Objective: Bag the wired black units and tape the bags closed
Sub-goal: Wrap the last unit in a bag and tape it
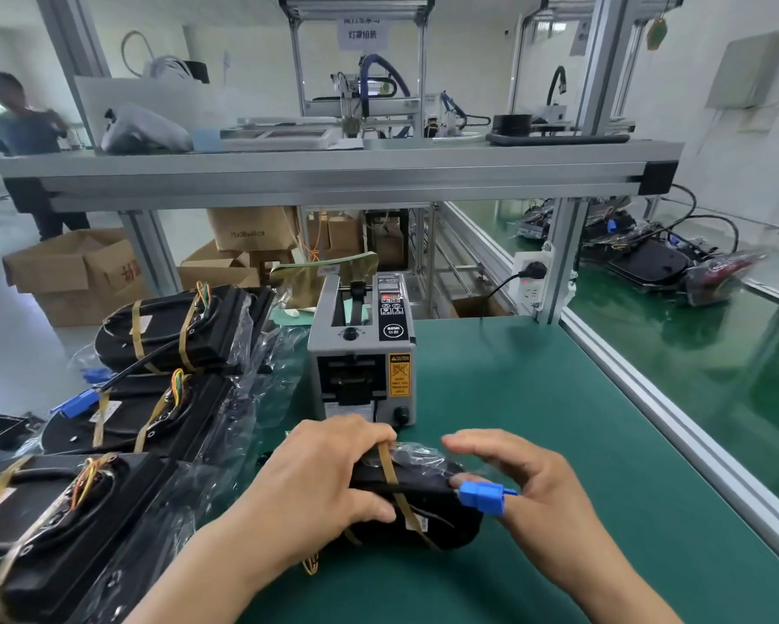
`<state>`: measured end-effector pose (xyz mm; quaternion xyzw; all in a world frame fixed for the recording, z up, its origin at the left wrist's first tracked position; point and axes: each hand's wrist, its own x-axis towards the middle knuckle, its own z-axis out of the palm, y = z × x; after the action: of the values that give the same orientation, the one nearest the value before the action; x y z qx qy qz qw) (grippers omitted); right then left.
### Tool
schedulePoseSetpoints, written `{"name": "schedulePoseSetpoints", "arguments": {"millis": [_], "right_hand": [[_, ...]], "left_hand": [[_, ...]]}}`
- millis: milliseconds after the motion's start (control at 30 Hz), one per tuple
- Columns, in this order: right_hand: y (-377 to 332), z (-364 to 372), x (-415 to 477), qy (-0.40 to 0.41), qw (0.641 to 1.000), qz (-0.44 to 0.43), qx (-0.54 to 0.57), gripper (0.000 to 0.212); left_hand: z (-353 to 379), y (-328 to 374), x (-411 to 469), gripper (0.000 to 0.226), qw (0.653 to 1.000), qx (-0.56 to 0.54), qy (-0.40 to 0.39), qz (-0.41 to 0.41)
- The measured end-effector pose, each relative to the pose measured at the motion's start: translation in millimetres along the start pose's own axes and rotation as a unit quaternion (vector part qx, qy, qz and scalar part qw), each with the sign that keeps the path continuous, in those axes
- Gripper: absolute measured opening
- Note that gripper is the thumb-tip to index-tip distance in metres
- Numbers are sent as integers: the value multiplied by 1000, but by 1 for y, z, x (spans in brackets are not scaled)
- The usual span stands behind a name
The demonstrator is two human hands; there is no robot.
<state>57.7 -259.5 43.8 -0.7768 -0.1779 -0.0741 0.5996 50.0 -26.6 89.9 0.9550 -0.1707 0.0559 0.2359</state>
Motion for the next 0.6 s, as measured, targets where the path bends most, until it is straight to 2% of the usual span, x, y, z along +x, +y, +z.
{"name": "schedulePoseSetpoints", "arguments": {"millis": [167, 333, 467, 600], "right_hand": [[0, 8, 0, 45, 998, -22, 30, 32], [0, 16, 3, 124, 980, 74, 135, 15], [0, 23, 10, 163, 954, 147, 204, 19], [1, 26, 8, 157, 957, 153, 188, 21]], "left_hand": [[2, 3, 1, 76, 999, 46, -9, 17], [6, 5, -3, 72, 997, 65, -4, 41], [4, 3, -3, 76, 996, 64, 0, 56], [3, 1, 0, 76, 997, 47, -14, 52]]}}
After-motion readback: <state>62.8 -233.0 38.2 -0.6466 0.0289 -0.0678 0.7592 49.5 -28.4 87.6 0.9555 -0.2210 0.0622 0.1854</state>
